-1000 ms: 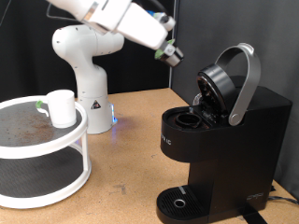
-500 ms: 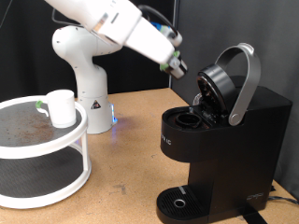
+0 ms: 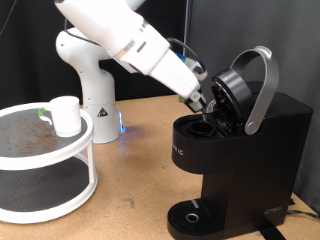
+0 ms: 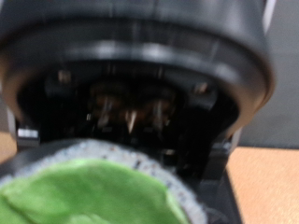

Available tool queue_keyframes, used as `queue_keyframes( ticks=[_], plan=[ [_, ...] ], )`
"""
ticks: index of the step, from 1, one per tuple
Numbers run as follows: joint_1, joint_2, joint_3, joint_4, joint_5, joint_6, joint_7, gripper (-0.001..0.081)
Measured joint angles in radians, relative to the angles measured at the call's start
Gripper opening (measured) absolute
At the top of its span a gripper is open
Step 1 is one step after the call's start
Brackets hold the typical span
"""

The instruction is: Make a cup of coffee with the keurig machine

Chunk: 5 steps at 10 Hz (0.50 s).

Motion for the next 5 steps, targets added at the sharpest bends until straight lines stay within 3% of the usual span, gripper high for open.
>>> queue_keyframes(
  ticks=[5],
  plan=[
    [0.001,0.046,0.045,-0.008,-0.039,0.089,0.0,0.0485]
  ],
)
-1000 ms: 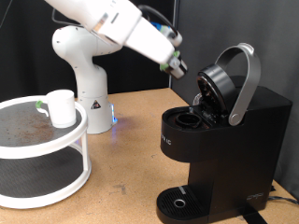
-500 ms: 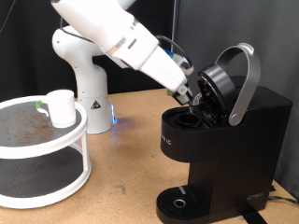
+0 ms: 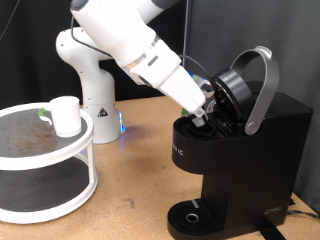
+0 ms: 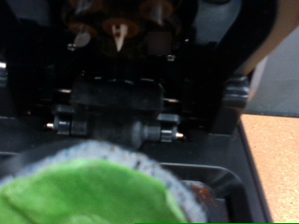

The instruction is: Make a cup of coffee with the keurig machine

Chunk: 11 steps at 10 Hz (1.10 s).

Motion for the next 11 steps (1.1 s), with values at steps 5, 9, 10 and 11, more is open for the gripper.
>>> queue_keyframes(
  ticks=[5,9,10,11],
  plan=[
    [0.0,0.027,0.027,0.0,-0.022,0.008,0.008,0.0485],
    [0.0,0.045,0.034,-0.001,-0.026,0.037,0.01,0.0674],
    [0.0,0.046,0.034,-0.001,-0.022,0.038,0.01,0.0674],
    [0.0,0.046,0.033,-0.001,-0.004,0.035,0.005,0.078]
  ],
)
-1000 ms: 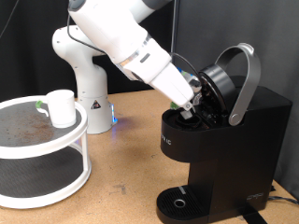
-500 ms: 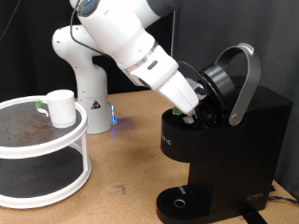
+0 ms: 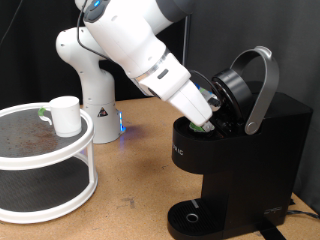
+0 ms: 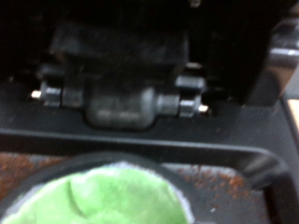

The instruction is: Make a cup of coffee with the keurig machine

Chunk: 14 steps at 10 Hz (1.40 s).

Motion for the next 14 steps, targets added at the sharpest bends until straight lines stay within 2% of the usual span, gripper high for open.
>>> queue_keyframes(
  ticks=[1,3,4,5,7,11,14],
  plan=[
    [-0.003,-0.004,-0.008,0.001,0.042,-0.02,-0.027,0.08],
    [-0.027,-0.032,-0.048,0.008,0.12,-0.137,-0.092,0.08],
    [-0.039,-0.051,-0.066,0.008,0.136,-0.164,-0.106,0.08],
    [-0.047,-0.073,-0.076,0.004,0.137,-0.175,-0.106,0.08],
    [-0.046,-0.073,-0.073,0.002,0.143,-0.179,-0.106,0.08],
    [-0.045,-0.155,-0.067,0.014,0.264,-0.178,-0.126,0.08],
    [-0.045,-0.209,-0.053,0.052,0.285,-0.178,-0.035,0.08]
  ],
)
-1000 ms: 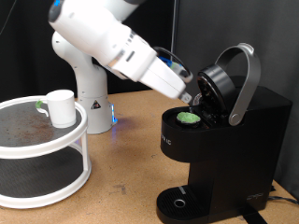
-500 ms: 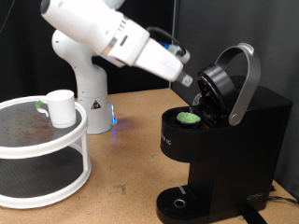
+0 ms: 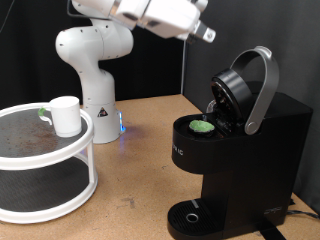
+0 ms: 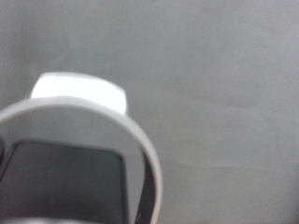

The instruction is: Make a cup of coffee with the keurig machine

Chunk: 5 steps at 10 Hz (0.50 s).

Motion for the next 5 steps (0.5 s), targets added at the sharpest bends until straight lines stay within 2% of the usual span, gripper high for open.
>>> queue_keyframes(
  ticks=[2,4,5],
  plan=[
    [0.0,-0.017,-0.002,0.033,0.0,-0.039,0.064,0.08],
    [0.003,-0.016,0.004,0.03,0.002,-0.025,0.054,0.08],
    [0.011,-0.016,0.025,0.034,0.0,-0.005,0.055,0.08]
  ],
)
